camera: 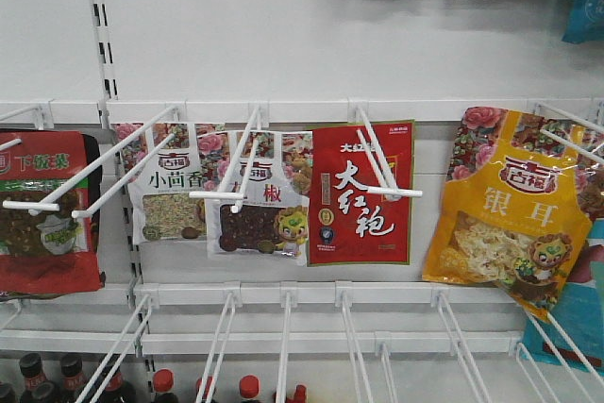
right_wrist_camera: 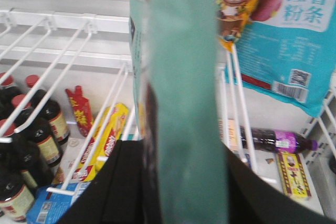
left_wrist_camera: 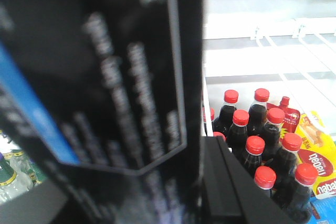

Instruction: Pick snacks and fruit into basket

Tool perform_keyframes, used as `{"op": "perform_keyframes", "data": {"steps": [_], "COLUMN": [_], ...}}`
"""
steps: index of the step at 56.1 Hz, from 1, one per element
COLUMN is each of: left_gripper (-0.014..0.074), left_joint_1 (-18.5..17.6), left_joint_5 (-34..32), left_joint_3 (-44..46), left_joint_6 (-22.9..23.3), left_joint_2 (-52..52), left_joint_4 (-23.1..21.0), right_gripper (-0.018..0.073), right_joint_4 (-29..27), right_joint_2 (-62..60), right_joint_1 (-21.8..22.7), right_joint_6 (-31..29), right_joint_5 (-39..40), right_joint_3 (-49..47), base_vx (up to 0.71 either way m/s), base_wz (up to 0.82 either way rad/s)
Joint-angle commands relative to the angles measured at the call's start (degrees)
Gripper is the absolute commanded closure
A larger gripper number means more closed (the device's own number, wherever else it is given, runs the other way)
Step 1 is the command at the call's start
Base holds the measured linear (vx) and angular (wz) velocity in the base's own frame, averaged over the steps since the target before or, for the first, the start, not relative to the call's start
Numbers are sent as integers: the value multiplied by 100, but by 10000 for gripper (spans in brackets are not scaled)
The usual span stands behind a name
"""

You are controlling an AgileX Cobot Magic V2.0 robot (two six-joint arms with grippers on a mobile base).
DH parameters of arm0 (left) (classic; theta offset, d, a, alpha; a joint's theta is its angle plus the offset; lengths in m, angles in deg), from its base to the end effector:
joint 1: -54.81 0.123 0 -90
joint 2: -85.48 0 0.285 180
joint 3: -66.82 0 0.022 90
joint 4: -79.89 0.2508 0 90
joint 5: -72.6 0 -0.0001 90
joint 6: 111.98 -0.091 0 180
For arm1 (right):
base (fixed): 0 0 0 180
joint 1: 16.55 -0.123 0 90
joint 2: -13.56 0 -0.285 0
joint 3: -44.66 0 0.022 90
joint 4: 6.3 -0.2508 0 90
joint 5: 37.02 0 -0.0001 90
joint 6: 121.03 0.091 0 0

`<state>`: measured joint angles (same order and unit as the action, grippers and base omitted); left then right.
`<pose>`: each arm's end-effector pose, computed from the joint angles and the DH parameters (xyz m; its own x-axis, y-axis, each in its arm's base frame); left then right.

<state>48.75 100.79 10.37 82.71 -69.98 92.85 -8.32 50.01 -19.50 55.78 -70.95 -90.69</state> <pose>0.0714 0.0021 0.2735 -0.3165 -0.0226 -0.9483 -0.0127 0.9997 -0.0196 0.0973 0.0068 0.3143 -0.4203 -0.0481 -0.9061 -0.0804 0.9966 -0.0156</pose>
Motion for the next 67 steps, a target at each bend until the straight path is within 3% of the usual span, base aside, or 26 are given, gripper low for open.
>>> {"op": "perform_keyframes", "data": {"steps": [1,9,67], "left_gripper": [398,398,398], "left_joint_1": [-3,-3,-3], "left_joint_5": [-522,-522,-522], "left_joint_3": [207,207,207], "left_joint_6": [2,2,2], "left_joint_2": [29,29,29], "left_joint_4": [53,53,53], "right_gripper": [568,568,568], "right_joint_4": [203,468,462], "right_joint_2": [19,19,19], "right_joint_1": [-229,-423,-407], "right_joint_6": [-25,-49,-49], "right_joint_5": [643,741,734], "right_joint_3": [-153,-153,-153], "base_vx": [0,0,0], "base_wz": [0,0,0]}}
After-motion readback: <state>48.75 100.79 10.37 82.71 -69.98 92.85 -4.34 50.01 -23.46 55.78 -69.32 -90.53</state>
